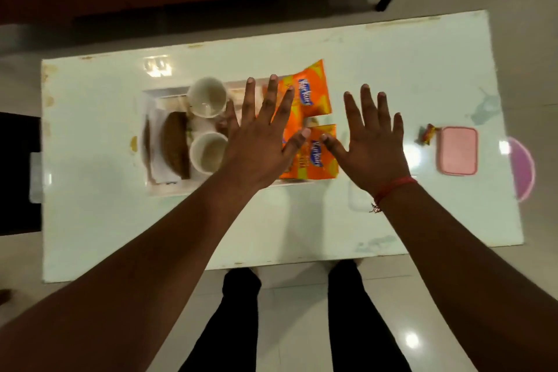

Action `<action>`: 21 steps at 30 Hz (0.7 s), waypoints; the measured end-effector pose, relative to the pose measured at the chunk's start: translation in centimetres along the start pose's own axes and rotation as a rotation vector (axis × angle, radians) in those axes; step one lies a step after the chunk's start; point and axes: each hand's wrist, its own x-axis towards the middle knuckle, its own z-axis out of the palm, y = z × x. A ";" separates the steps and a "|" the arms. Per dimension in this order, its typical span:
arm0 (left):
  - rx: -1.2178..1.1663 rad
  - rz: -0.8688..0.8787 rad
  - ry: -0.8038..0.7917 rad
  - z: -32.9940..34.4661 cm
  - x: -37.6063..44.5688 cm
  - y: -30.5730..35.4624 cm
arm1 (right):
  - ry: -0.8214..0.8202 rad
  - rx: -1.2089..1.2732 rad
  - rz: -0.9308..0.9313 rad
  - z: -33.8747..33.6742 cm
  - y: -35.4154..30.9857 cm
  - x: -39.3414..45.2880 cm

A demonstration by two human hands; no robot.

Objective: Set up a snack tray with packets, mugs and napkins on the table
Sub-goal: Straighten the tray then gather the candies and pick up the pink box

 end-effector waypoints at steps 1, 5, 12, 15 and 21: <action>0.000 0.005 -0.004 0.5 0.5 2.2 | -0.005 0.006 0.010 -0.4 1.7 -0.3; 0.017 0.030 -0.039 2.5 2.6 10.3 | -0.031 0.003 0.032 -1.7 8.1 -1.5; -0.001 0.055 -0.223 6.0 5.7 17.1 | -0.137 -0.092 0.010 -1.6 16.0 -1.7; -0.061 0.037 -0.259 6.8 6.6 17.7 | -0.164 -0.112 -0.068 -0.9 16.8 -1.4; -0.043 -0.082 -0.216 8.4 8.7 18.4 | -0.154 -0.123 -0.187 1.0 16.6 -0.1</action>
